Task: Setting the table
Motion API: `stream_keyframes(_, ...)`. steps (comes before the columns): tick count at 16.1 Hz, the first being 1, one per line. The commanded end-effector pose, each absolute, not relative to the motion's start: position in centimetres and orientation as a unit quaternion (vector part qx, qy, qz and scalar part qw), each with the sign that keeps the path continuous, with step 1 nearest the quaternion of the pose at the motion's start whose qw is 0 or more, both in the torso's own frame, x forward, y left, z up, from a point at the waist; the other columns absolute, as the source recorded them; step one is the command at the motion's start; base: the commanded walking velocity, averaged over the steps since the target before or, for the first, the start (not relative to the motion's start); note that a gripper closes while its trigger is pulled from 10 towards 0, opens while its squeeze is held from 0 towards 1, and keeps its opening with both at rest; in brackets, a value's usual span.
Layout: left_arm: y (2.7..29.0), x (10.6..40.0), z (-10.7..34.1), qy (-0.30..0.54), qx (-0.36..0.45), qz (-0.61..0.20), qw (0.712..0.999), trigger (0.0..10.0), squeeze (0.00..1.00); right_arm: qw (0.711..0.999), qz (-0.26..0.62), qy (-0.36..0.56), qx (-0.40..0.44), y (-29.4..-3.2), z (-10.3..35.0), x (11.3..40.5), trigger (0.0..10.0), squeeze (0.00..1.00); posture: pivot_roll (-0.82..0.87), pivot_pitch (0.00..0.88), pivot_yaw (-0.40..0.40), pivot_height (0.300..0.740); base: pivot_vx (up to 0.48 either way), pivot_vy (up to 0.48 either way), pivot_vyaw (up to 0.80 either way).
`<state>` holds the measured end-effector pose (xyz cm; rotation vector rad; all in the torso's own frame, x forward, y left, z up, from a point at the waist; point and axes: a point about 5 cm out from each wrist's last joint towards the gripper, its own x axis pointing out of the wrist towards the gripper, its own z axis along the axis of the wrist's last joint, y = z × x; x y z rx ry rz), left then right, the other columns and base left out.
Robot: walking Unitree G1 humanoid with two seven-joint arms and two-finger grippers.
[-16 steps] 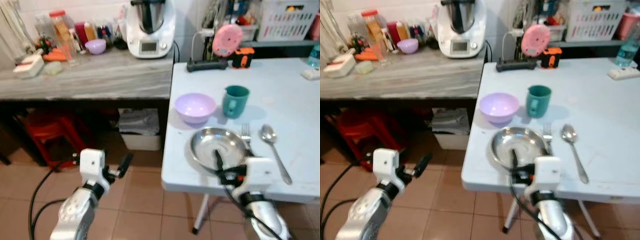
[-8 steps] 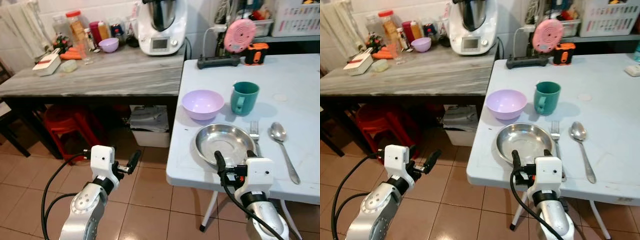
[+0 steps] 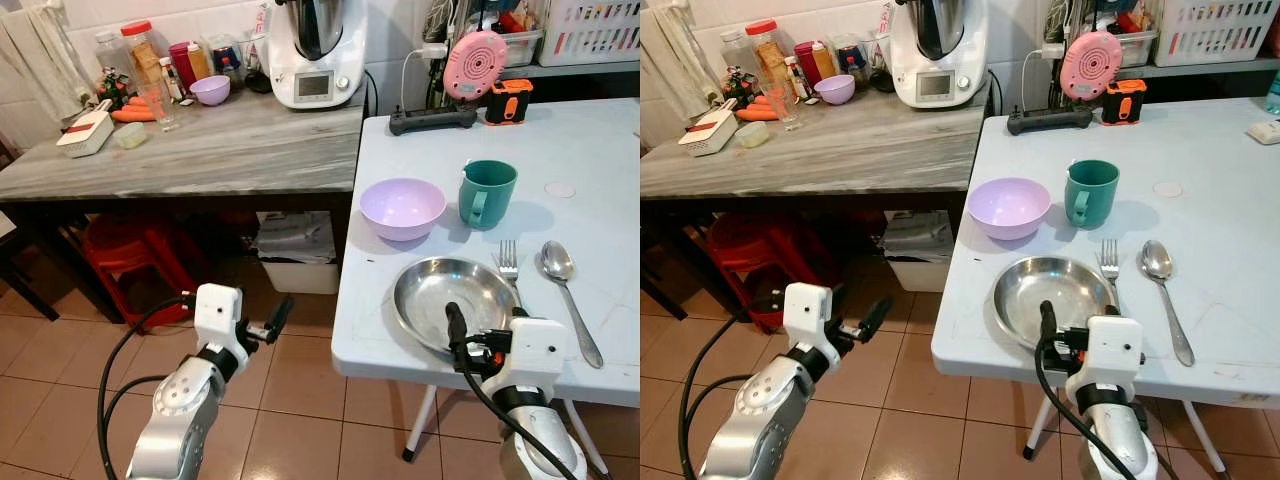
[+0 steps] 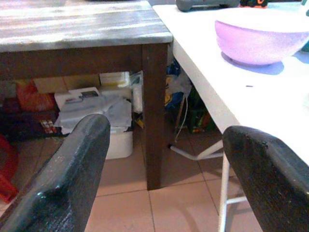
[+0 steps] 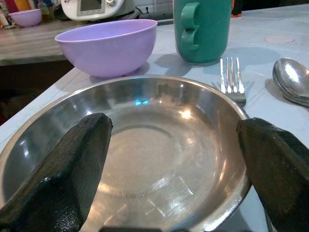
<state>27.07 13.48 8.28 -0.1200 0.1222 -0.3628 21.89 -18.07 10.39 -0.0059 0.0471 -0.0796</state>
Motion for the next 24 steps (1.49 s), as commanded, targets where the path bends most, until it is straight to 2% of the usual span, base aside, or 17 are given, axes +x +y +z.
stream_keyframes(1,13.8,27.2,8.1,0.062,-0.055,-0.175,0.981,10.0,0.00,0.999,-0.032,0.023,0.008,-17.6,10.6,22.1,10.0,0.00,-0.15,0.000,0.154,0.740,0.000,0.000,0.00)
stream_keyframes(8,14.4,27.7,8.7,0.048,-0.076,-0.160,0.983,10.0,0.00,0.999,-0.048,-0.027,-0.001,-17.8,13.0,23.9,10.0,0.00,-0.13,0.000,0.144,0.740,0.000,0.000,0.00)
stream_keyframes(12,15.3,26.3,8.5,0.064,-0.086,-0.199,0.974,10.0,0.00,0.995,-0.091,-0.016,-0.043,-19.6,12.8,21.9,10.0,0.00,-0.12,0.000,0.137,0.740,0.000,0.000,0.00)
stream_keyframes(14,15.9,26.0,8.0,0.077,-0.073,-0.199,0.974,10.0,0.00,0.994,-0.104,-0.003,-0.038,-20.1,12.3,21.5,10.0,0.00,-0.13,0.000,0.142,0.740,0.000,0.000,0.00)
stream_keyframes(17,15.4,26.4,8.2,0.076,-0.071,-0.198,0.975,10.0,0.00,0.994,-0.097,-0.013,-0.045,-19.6,12.8,21.8,10.0,0.00,-0.14,0.000,0.144,0.740,0.000,0.000,0.00)
stream_keyframes(24,14.7,26.7,8.3,0.074,-0.080,-0.201,0.973,10.0,0.00,0.993,-0.080,-0.044,-0.069,-18.7,14.2,22.2,10.0,0.00,-0.15,0.000,0.151,0.740,0.000,-0.392,0.00)
